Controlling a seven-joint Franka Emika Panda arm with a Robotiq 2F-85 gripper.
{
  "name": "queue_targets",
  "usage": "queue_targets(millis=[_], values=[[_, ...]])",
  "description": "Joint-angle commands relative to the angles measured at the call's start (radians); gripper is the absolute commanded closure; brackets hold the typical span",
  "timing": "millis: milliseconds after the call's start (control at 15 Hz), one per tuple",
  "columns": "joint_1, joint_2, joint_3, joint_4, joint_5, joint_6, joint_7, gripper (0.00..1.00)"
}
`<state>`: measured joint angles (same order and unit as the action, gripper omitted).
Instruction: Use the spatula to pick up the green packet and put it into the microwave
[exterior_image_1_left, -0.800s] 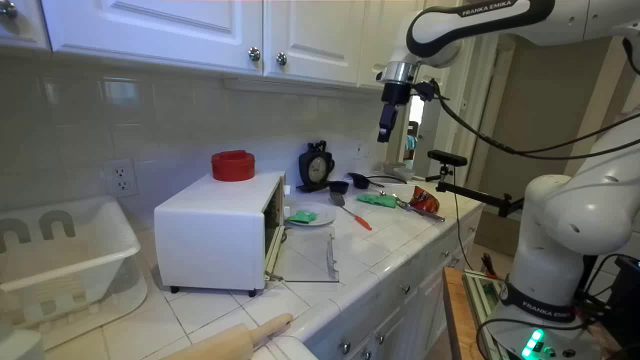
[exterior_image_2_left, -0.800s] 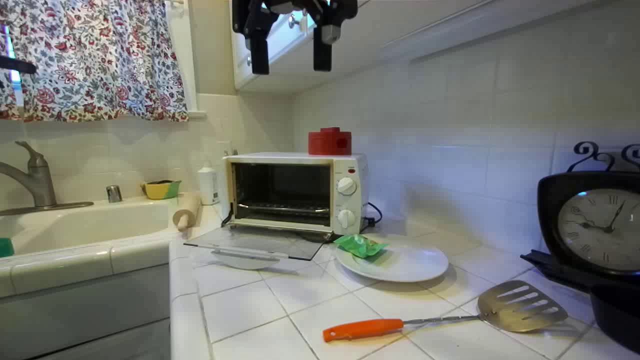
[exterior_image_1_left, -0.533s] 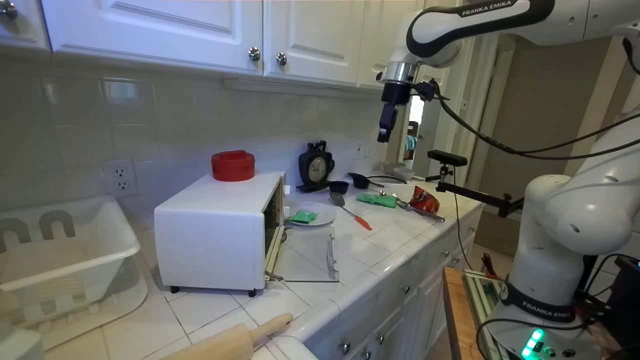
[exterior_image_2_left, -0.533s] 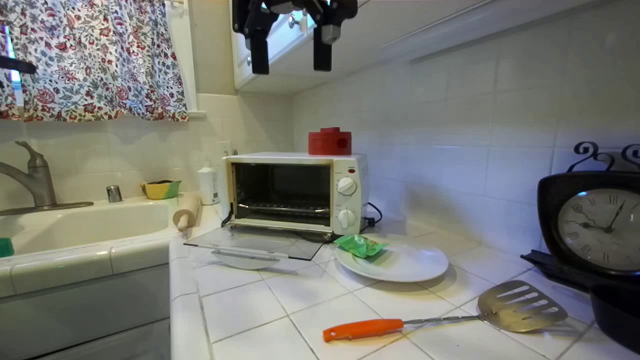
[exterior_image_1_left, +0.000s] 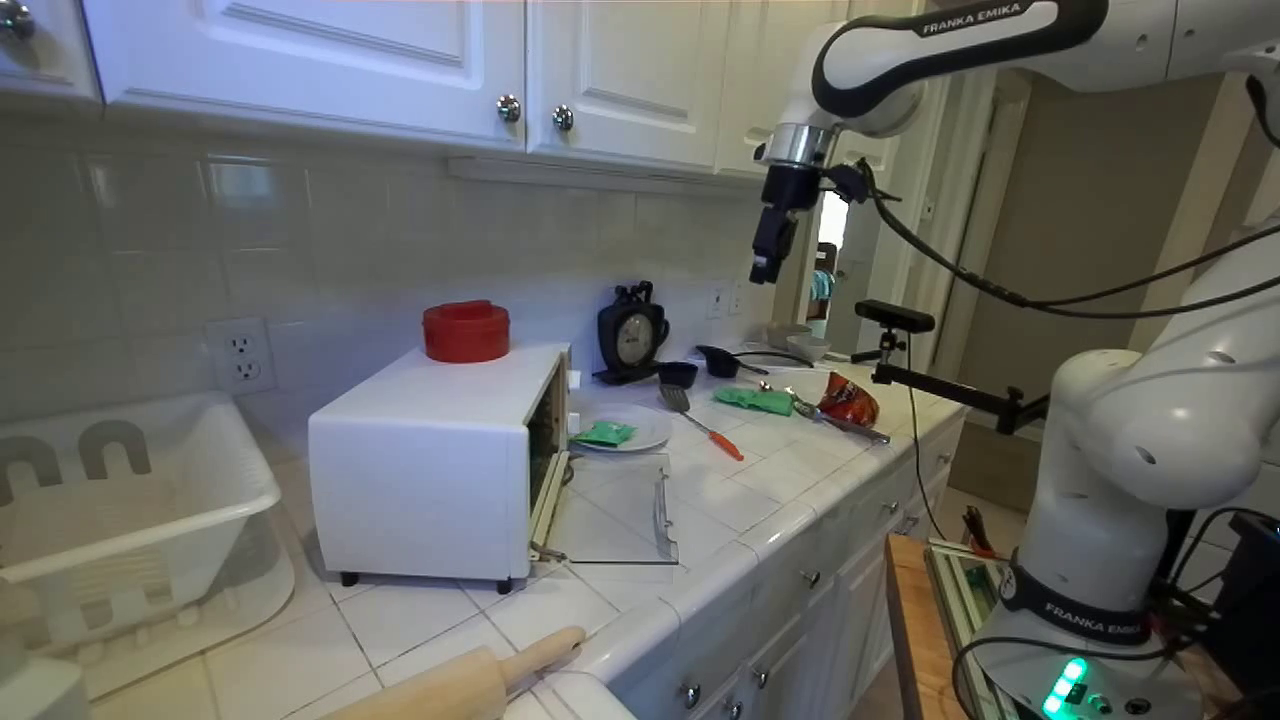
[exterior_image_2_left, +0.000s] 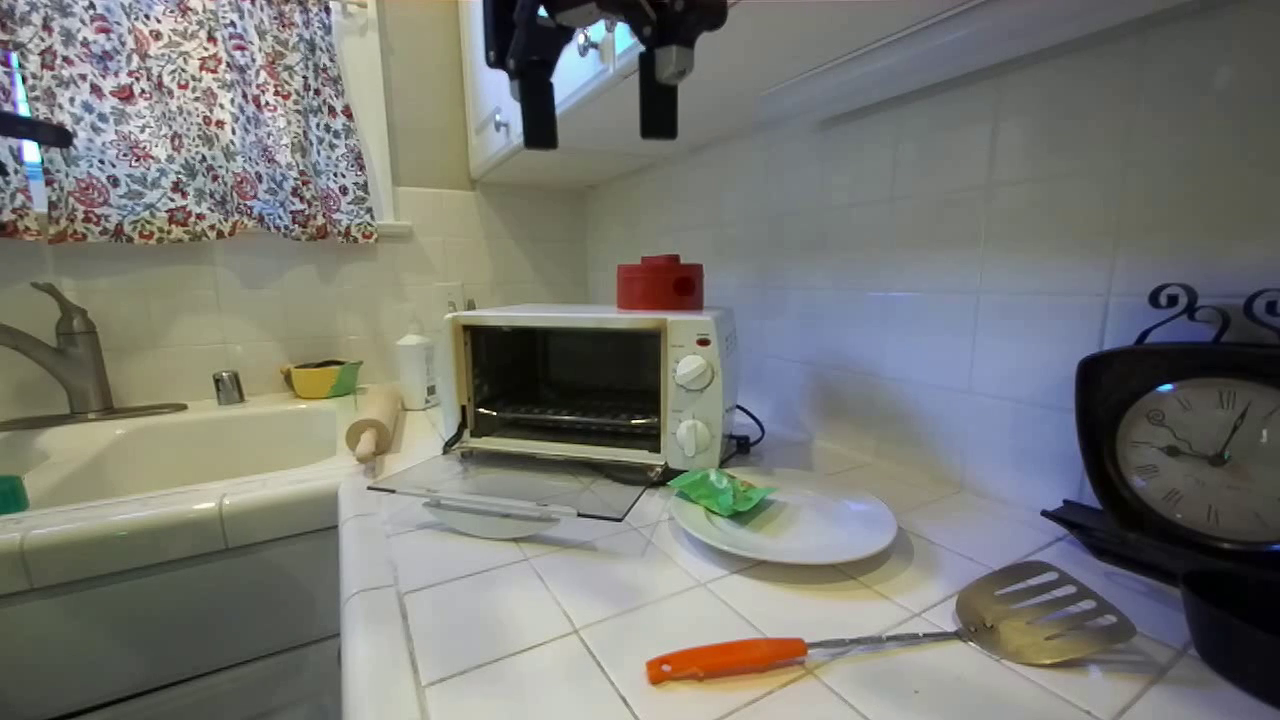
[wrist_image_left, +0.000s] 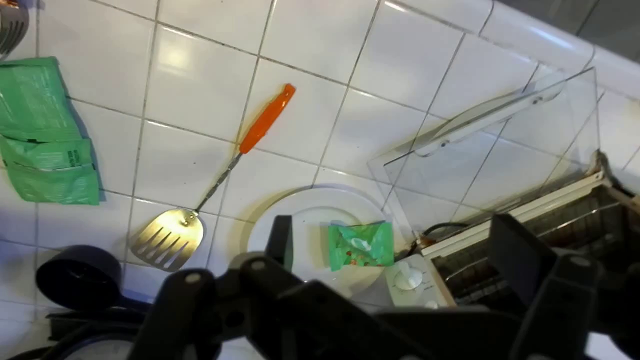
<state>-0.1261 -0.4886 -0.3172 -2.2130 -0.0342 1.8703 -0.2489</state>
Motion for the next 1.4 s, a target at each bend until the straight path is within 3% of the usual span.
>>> queue_targets(millis=[0,333,733,1000,1133,1200,1333], values=[[-0.071,0.023,0.021,-0.058,0.008,0.126,0.138,0.0],[-0.159,0.091,0.02,-0.153,0.003,0.242,0.328,0.0],[-0.185,0.253,0.044,-0.239,0.049,0.424,0.592,0.0],[-0.173,0.389,0.076,-0.275,0.039,0.641,0.698,0.0],[-0.167,0.443,0.076,-0.283,0.037,0.731,0.686,0.0],[-0.169,0.396,0.074,-0.282,0.023,0.662,0.676,0.0],[-0.164,0.44,0.07,-0.283,0.023,0.713,0.676,0.0]])
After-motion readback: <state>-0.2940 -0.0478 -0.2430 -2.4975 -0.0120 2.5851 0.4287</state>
